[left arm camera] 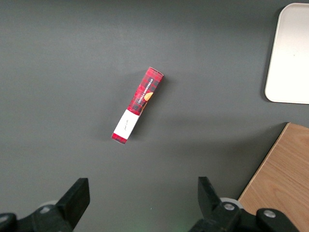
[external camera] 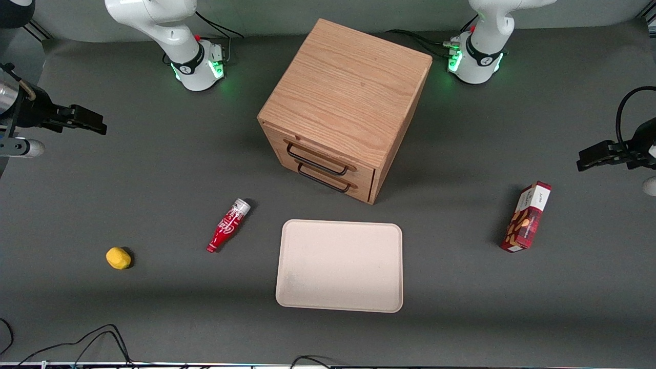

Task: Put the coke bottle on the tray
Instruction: 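Move the right gripper toward the red Coca-Cola bottle lying on the table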

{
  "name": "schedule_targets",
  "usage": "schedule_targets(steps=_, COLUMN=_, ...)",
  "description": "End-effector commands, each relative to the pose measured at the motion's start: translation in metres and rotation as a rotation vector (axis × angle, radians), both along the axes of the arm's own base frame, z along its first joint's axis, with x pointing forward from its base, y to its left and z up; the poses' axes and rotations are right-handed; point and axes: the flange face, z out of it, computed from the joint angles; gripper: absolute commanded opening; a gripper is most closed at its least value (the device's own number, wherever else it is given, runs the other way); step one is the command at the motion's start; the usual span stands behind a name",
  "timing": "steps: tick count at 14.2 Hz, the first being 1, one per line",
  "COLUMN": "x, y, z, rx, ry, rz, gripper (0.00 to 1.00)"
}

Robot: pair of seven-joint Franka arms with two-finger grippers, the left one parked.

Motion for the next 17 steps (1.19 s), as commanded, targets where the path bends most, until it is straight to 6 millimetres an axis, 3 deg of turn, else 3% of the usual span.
schedule_targets(steps=1, x=0.002, y=0.001, z=-0.007, rx=-0.013, ry=0.013, rz=0.015, gripper=1.00)
schedule_targets(steps=4, x=0.007, y=0.010, z=-0.009, rx=-0.012, ry=0.014, rz=0.041, gripper=1.00)
schedule_targets(steps=7, x=0.026, y=0.021, z=-0.021, rx=0.001, ry=-0.007, rz=0.028, gripper=1.00)
schedule_targets(steps=9, x=0.049, y=0.056, z=-0.050, rx=0.022, ry=-0.038, rz=-0.004, gripper=1.00)
schedule_targets(steps=11, x=0.067, y=0.069, z=-0.076, rx=0.068, ry=-0.038, rz=-0.098, gripper=1.00)
schedule_targets(steps=13, x=0.085, y=0.094, z=-0.110, rx=0.084, ry=-0.043, rz=-0.121, gripper=1.00)
schedule_targets(steps=16, x=0.109, y=0.132, z=-0.175, rx=0.032, ry=-0.055, rz=-0.250, gripper=1.00)
schedule_targets(steps=17, x=0.111, y=0.154, z=-0.194, rx=0.007, ry=-0.061, rz=-0.280, gripper=1.00)
